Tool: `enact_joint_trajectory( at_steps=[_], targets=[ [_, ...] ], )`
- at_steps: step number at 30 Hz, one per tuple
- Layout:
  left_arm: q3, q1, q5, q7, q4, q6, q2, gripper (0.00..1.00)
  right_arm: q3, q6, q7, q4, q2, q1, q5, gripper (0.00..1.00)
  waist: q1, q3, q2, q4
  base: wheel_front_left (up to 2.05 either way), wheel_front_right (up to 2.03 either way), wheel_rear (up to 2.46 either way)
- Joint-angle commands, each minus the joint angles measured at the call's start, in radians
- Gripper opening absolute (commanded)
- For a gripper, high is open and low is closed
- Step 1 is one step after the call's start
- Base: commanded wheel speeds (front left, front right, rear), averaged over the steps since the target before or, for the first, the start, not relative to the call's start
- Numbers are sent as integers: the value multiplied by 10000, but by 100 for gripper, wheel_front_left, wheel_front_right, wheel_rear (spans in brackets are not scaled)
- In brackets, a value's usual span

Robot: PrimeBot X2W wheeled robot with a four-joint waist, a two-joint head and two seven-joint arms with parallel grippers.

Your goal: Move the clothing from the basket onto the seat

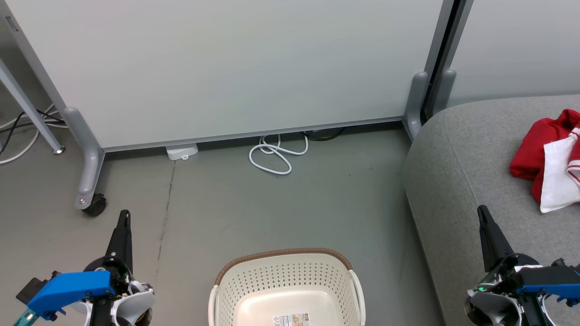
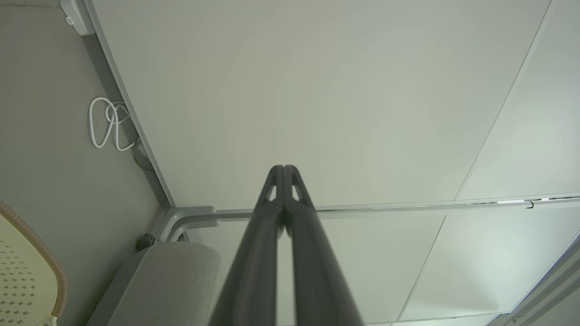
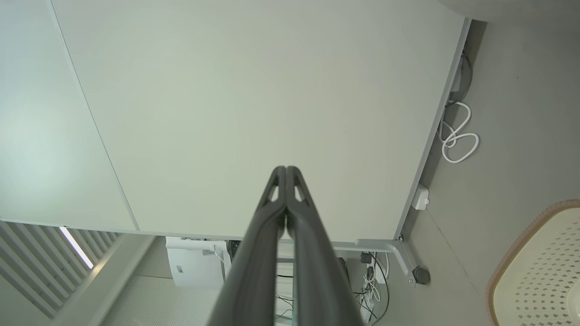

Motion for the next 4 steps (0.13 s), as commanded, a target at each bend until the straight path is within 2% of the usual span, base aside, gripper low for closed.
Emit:
enact_joint_trajectory(
  at_steps=[1,4],
  targets=[
    [30,-96,-29,40,-37,-32,-13,0,-15,7,28,14,-55,-102,27,0,1,0,0,0,0,0,0],
    [29,-96,-29,39,-37,-32,-13,0,-15,7,28,14,-55,-102,27,0,1,0,0,0,0,0,0]
  ],
)
